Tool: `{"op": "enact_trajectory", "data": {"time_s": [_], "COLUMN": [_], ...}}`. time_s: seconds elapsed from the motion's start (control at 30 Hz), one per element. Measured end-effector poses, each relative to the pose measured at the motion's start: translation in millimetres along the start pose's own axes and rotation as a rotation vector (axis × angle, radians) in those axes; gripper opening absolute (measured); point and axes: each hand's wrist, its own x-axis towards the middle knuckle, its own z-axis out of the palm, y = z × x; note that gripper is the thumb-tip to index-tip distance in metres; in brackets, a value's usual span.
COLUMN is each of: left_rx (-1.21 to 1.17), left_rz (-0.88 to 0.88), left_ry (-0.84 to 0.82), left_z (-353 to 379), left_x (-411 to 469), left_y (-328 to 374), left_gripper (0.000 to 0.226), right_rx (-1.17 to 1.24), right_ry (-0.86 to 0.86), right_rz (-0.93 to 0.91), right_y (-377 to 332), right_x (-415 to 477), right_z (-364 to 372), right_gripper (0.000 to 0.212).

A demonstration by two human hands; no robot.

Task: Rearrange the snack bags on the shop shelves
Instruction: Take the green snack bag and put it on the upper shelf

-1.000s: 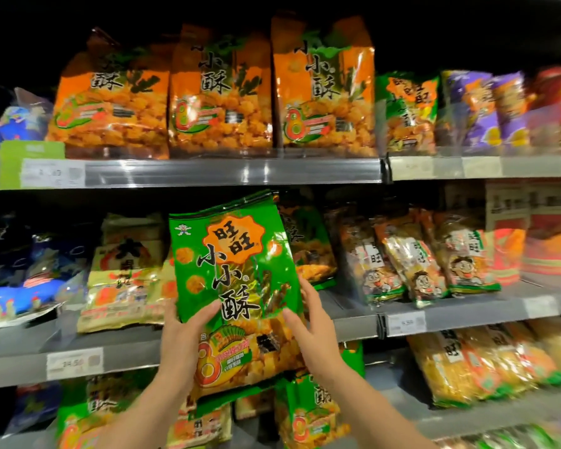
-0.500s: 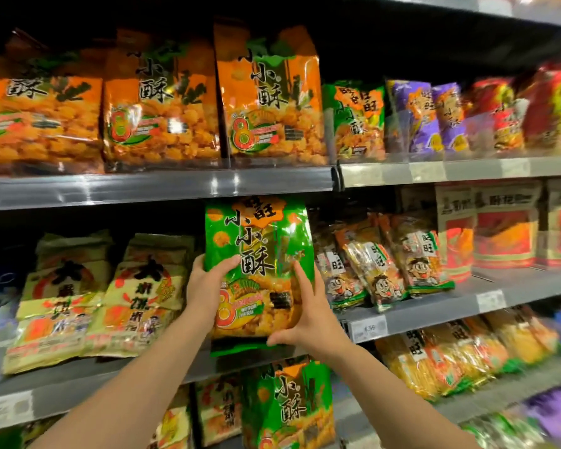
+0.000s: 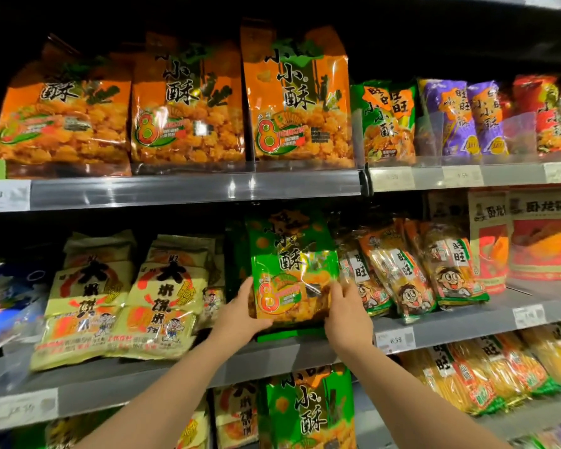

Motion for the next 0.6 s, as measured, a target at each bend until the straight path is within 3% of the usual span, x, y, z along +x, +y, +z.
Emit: {"op": "enact_trajectory", "data": {"time_s": [0.1, 0.23, 0.33, 0.4, 0.6], "left_rx": [0.036, 0.024, -0.015, -0.04, 0.072], "left_rz": [0.021, 0.04, 0.048, 0.036, 0.04], "left_ry": [0.044, 0.105, 0.128, 0.127, 0.115], "left_z": [4.9, 9.2, 11.1, 10.9, 17.8], "left_x": [-1.0, -6.3, -10.1, -11.1, -14.6], "left_y": [-0.9, -0.8, -0.8, -2.2, -9.1], "left_gripper": [0.095, 0.092, 0.086, 0.074, 0.049], "right_rx": [-0.047, -0.038, 0.014, 0.056, -0.04], "right_ry": [0.043, 0.142, 0.104, 0.091, 0.058], "right_rz": [-0.043, -0.245, -0.345, -0.337, -0.359], "right_y": [-1.8, -0.3, -6.0, -7.9, -1.4], "right_x": [-3.2, -17.5, -29.9, -36.1, -55.6], "right_z": [3.4, 9.1, 15.5, 20.3, 28.2], "right_gripper": [0.047, 0.048, 0.036, 0.029, 0.038]}}
